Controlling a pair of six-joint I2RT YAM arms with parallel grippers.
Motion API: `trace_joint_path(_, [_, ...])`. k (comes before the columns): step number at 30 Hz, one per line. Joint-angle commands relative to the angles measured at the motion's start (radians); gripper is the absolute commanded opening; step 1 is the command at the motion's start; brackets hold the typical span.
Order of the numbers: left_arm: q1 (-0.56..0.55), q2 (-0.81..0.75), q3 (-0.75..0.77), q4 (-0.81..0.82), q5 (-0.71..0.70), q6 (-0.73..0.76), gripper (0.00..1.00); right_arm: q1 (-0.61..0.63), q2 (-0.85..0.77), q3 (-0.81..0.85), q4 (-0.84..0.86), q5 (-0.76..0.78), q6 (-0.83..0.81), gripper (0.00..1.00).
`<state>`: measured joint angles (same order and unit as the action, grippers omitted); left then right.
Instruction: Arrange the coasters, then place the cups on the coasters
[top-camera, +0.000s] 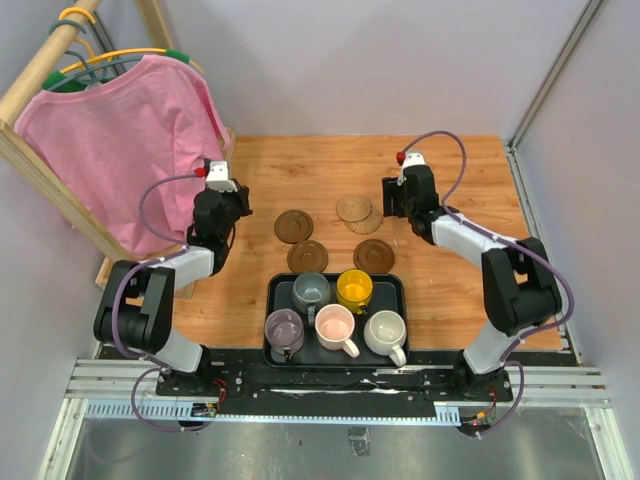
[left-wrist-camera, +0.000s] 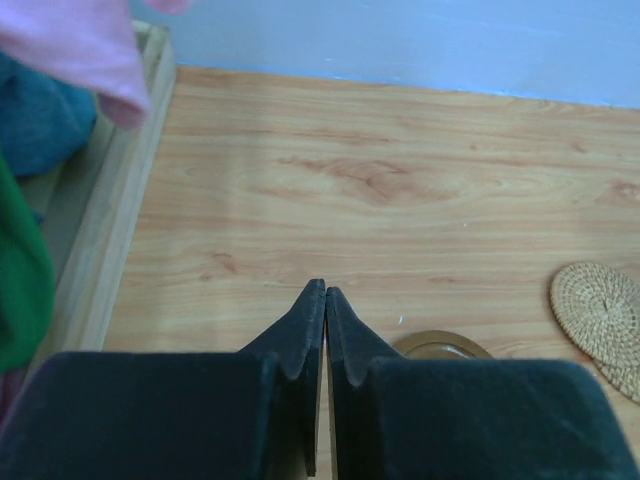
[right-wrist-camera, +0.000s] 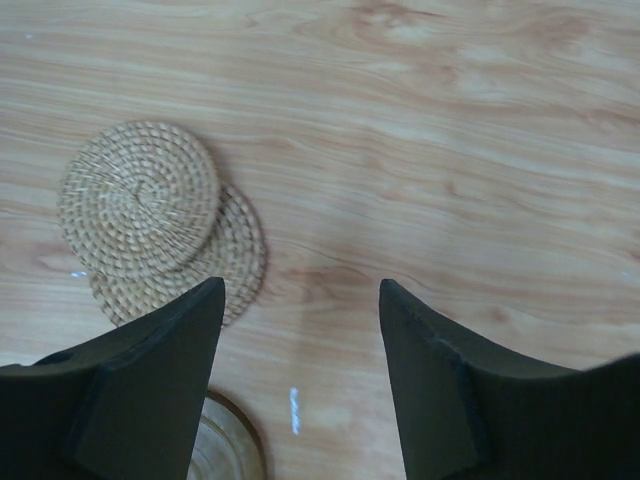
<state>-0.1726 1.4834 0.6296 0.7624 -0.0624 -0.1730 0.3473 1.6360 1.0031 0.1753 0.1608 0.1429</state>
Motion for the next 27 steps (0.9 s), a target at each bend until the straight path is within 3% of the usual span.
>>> trace_joint_path(1, [-0.003, 0.068, 0.058, 0.015, 0.093, 0.03, 0.04, 0.035, 0.1, 0.105, 0.014, -0.167, 0.017, 0.69])
trace_joint_path(10, [-0.004, 0.124, 0.084, -0.005, 0.117, 0.052, 0.06, 0.035, 0.289, 0.3, -0.008, -0.317, 0.021, 0.95])
trace_joint_path(17, [-0.003, 0.127, 0.087, -0.031, 0.08, 0.075, 0.09, 0.037, 0.449, 0.466, -0.1, -0.371, 0.018, 0.95])
trace_joint_path(27, [-0.003, 0.126, 0.102, -0.058, 0.074, 0.082, 0.09, 0.041, 0.493, 0.457, -0.119, -0.388, 0.017, 0.9])
